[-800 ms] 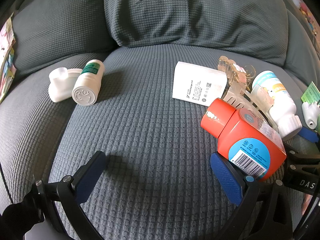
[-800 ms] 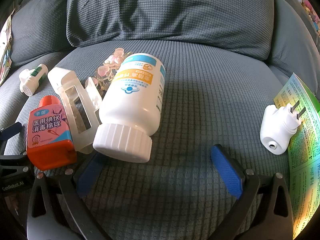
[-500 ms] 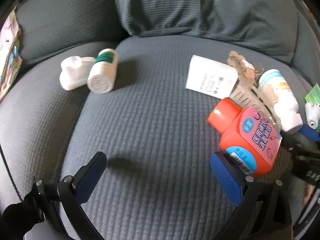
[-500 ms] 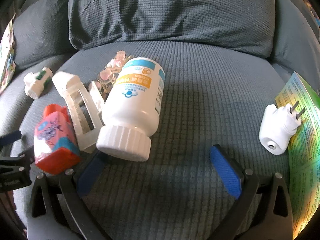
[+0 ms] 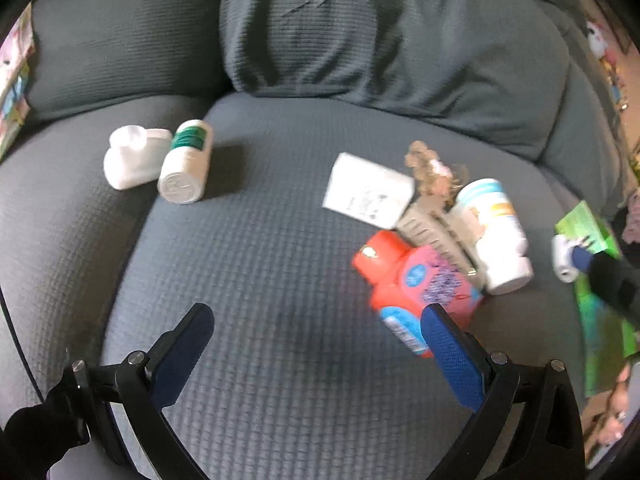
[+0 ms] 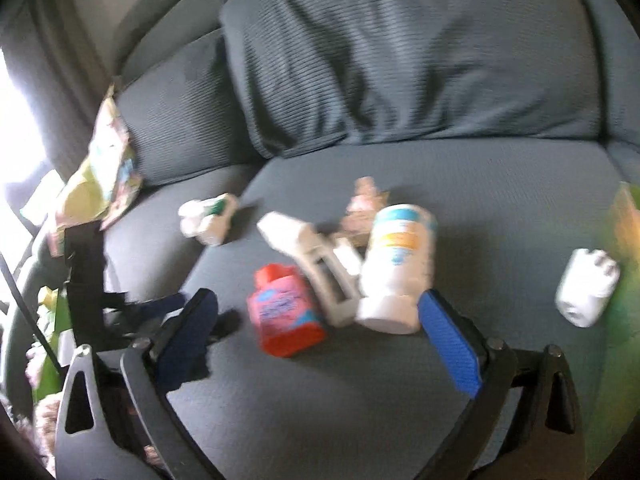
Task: Organize rigid objects
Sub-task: 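Reach the right gripper to the orange-red bottle and close on it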
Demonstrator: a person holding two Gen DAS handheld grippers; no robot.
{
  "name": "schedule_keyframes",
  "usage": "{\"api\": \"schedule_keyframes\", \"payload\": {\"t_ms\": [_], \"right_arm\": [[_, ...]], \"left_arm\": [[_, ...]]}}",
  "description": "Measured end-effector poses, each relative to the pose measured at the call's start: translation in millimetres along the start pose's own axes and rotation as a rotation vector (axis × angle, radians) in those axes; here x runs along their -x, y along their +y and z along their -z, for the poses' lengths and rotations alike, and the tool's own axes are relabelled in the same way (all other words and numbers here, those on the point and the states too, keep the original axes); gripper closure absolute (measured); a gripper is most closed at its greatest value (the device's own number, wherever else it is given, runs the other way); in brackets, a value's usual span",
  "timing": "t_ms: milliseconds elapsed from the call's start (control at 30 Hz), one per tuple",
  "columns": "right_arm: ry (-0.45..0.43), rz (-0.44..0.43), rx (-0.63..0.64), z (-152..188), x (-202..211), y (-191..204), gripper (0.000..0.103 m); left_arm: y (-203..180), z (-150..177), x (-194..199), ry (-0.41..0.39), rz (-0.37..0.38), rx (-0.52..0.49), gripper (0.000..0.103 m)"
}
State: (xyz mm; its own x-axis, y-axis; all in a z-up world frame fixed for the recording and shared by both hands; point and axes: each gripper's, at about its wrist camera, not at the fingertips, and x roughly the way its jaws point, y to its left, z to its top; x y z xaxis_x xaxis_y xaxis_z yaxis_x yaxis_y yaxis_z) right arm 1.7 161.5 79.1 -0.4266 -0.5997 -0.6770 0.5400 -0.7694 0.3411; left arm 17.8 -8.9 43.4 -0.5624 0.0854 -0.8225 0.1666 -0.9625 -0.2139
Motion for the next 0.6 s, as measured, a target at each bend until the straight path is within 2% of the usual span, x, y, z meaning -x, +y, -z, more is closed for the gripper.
{"api": "schedule_keyframes", "payload": {"t_ms": [67, 167, 267, 400, 500, 600], "right_arm": [[0.028, -0.024, -0.004, -1, -6, 2, 0.009], [0.066, -0.042, -0.01, -3, -19, 7, 0.019], [0.112, -0.083, -0.042, -5, -33, 5, 0.03], [0.152, -0.131, -0.03, -9, -44, 6, 0.038], [0.19, -0.179, -0.052, -9, -57, 2, 0.04], [0.233, -0.151, -0.064, -7, -67, -1, 0.038]], "left_arm": [[-3, 0, 3, -0.013, 0.04, 0.006, 0.0], [-8, -4, 0, 0.002, 0.098, 0.006, 0.0], [-9, -5, -9, 0.029, 0.127, 0.024, 0.0], [-8, -4, -14, 0.058, 0.152, 0.053, 0.0], [-8, -4, -15, 0.068, 0.173, 0.07, 0.005], [-7, -4, -19, 0.086, 0.18, 0.074, 0.008]]}}
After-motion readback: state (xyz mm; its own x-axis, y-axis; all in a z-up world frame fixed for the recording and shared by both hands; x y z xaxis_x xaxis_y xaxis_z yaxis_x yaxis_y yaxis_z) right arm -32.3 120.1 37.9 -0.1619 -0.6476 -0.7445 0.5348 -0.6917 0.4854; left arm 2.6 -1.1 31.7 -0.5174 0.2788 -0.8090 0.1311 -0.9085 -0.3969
